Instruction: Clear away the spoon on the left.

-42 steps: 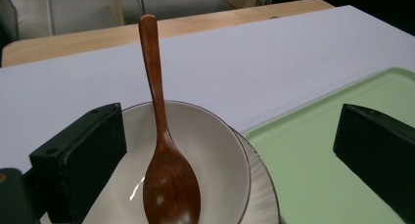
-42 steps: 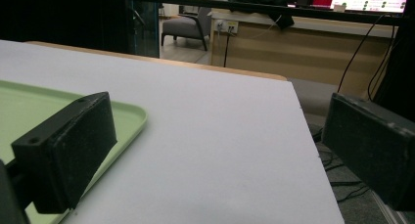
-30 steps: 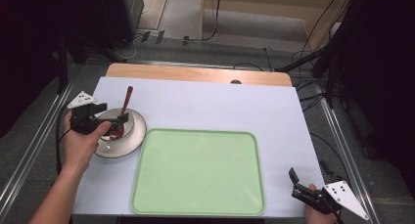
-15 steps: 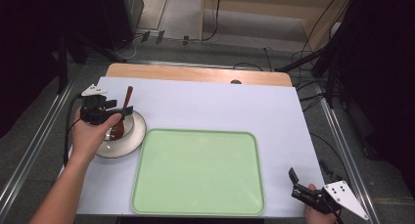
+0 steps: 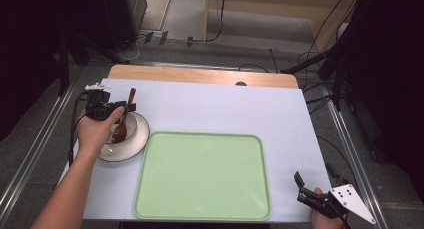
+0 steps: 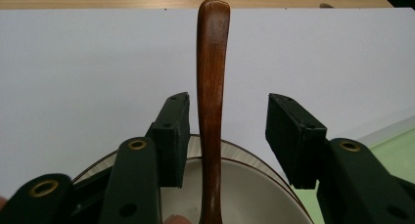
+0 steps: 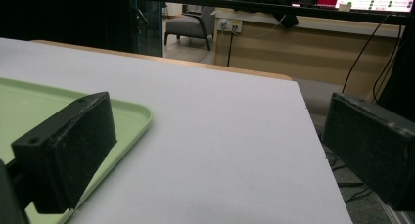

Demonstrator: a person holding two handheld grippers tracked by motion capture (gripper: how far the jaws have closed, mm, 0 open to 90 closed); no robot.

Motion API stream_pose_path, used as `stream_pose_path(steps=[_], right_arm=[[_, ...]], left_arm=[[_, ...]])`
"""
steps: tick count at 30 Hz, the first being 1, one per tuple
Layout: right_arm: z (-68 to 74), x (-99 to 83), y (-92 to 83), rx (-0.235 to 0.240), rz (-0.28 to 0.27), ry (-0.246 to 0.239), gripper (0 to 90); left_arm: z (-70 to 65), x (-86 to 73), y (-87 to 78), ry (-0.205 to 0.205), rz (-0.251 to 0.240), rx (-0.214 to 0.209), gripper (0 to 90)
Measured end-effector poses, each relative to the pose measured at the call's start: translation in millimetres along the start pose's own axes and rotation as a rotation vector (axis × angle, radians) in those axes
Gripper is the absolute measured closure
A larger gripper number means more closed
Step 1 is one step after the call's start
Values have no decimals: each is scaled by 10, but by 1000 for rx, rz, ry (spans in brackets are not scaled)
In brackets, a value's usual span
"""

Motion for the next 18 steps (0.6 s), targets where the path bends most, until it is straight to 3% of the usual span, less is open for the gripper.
stream_pose_path(steps=[7,11,18], right_arm=[[-10,-1,-3,-1,-2,4,1],[-13,-1,-6,1,-3,5,1],[-17,-3,-7,3,-3,5,1]], left_arm=[[0,62,78,-41,51,-4,580],[29,77,120,-61,84,18,610],[65,66,132,-91,122,-26,741]])
Point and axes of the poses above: each handheld gripper's, and its own axes: y roughly forward along the jaws, x roughly out of its top, z roughly to its left, the point moved 2 cm from there along y, roughly forward along the jaws, and after that the axes turned 7 degrees about x, right-handed, at the moved point
